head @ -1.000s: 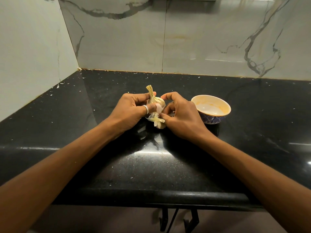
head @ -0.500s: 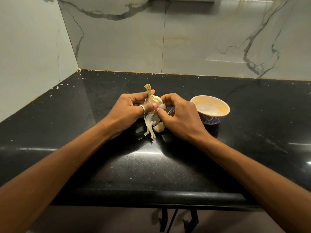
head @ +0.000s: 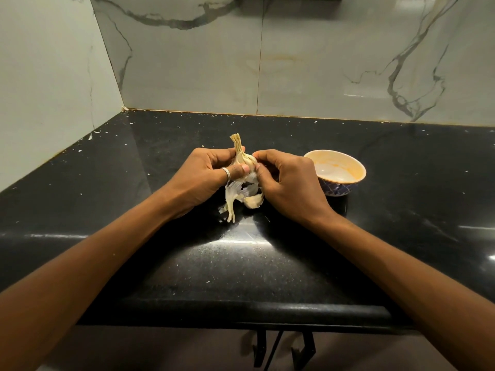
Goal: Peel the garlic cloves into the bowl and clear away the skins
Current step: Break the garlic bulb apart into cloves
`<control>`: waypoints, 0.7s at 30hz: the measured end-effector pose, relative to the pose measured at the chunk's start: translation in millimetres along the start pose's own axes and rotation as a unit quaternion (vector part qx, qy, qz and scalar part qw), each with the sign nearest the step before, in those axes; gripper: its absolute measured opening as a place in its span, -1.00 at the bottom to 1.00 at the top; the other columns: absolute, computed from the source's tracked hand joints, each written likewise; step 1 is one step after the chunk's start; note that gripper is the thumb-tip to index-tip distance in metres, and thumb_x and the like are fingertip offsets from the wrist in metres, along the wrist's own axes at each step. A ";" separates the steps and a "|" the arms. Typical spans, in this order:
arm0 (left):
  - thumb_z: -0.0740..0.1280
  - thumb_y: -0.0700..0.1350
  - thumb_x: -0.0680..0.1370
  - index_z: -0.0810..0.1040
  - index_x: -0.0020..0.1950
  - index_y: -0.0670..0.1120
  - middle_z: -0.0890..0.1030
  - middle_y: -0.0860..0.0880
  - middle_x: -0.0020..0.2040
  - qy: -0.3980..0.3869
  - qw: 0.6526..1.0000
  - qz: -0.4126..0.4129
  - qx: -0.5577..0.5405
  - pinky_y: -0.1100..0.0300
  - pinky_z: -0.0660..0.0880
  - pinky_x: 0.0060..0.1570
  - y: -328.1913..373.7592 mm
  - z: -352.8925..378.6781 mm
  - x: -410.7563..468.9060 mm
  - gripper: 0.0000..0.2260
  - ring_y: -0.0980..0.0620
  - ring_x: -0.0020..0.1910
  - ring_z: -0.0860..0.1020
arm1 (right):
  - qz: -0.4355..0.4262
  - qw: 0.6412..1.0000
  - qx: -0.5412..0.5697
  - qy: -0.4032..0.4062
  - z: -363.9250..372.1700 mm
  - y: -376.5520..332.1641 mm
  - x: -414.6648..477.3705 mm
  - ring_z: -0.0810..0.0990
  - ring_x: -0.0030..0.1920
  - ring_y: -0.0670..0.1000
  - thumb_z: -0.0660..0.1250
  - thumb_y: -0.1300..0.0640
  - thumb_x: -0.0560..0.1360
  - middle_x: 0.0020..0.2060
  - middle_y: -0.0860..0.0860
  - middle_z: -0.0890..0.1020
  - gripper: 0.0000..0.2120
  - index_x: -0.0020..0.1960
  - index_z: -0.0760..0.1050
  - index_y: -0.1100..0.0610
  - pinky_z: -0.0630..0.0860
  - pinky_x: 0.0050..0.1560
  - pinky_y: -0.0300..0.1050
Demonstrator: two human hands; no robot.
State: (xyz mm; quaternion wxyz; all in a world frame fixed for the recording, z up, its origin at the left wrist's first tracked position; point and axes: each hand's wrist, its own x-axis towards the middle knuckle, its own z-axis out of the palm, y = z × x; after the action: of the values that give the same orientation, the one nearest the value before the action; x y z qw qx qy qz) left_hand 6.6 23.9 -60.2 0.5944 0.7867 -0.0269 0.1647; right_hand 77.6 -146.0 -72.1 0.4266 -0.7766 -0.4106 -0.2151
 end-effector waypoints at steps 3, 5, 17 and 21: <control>0.39 -0.30 0.56 0.66 0.16 -0.06 0.67 0.21 0.09 -0.014 1.000 0.002 0.005 0.41 0.50 0.10 1.0 -0.4 -0.6 -0.77 0.37 0.18 0.56 | -0.005 1.000 -0.004 -0.001 -0.1 0.2 -0.1 0.65 -0.20 -0.01 0.34 0.19 0.58 -0.14 0.02 0.74 -0.82 0.11 0.69 0.15 0.58 -0.14 0.04; 0.39 -0.31 0.56 0.65 0.14 -0.02 0.67 0.28 0.03 -0.022 1.000 0.003 0.008 0.41 0.50 0.11 2.1 -0.4 -1.7 -0.75 0.37 0.15 0.57 | -0.006 1.000 -0.002 0.003 -0.5 -0.8 0.1 0.65 -0.20 -0.01 0.33 0.18 0.58 -0.14 0.02 0.74 -0.81 0.10 0.69 0.14 0.58 -0.13 0.03; 0.37 -0.37 0.56 0.65 0.13 0.14 0.72 -0.14 0.07 -0.061 0.997 0.014 0.044 0.05 0.60 0.18 3.5 1.3 -7.2 -0.61 -0.10 0.14 0.66 | -0.073 0.994 -0.077 -0.025 0.3 -1.3 -1.0 0.62 -0.27 0.03 0.29 0.01 0.55 -0.23 0.07 0.70 -0.72 -0.04 0.68 0.18 0.55 -0.18 0.03; 0.39 -0.38 0.54 0.65 0.15 0.12 0.73 -0.09 0.06 -0.065 0.997 0.009 0.041 0.10 0.61 0.14 3.5 0.3 -5.9 -0.59 -0.07 0.10 0.68 | -0.070 0.994 -0.072 -0.040 -0.4 -1.6 -0.6 0.61 -0.29 0.04 0.20 -0.04 0.53 -0.26 0.07 0.69 -0.61 -0.05 0.68 0.22 0.55 -0.19 0.05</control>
State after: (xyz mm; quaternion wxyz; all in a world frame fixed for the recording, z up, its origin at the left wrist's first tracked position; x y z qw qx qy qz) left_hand 0.3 21.7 -58.7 0.5572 0.8191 -0.0660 0.1194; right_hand 76.0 -146.1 -71.5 0.3366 -0.7829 -0.4640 -0.2418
